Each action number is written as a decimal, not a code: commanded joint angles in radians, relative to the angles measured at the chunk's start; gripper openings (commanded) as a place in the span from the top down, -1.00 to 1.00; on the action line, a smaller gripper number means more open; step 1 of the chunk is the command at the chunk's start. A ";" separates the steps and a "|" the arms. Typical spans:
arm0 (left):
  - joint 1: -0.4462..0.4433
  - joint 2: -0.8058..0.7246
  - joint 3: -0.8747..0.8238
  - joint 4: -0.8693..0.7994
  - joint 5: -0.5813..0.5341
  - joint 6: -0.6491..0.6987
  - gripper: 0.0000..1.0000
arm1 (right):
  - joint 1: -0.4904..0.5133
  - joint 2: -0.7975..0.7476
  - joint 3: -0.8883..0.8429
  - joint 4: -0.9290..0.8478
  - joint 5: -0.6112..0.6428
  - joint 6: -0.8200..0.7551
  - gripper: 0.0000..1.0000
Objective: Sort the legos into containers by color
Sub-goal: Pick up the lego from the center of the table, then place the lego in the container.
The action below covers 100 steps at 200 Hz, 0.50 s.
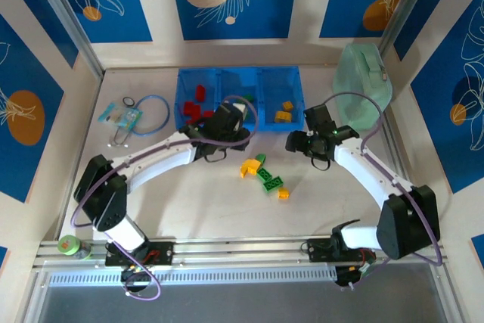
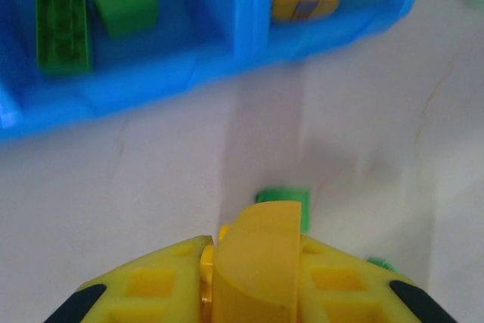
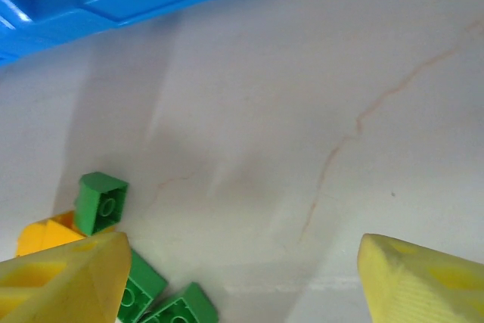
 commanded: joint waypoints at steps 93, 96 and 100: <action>0.067 0.576 0.867 -0.251 0.056 0.158 0.51 | -0.024 -0.193 -0.123 -0.048 0.004 0.053 -0.58; 0.069 0.588 0.883 -0.252 0.057 0.159 0.50 | -0.023 -0.196 -0.125 -0.047 0.002 0.054 -0.59; 0.070 0.603 0.904 -0.255 0.057 0.161 0.50 | -0.024 -0.200 -0.126 -0.049 0.001 0.053 -0.58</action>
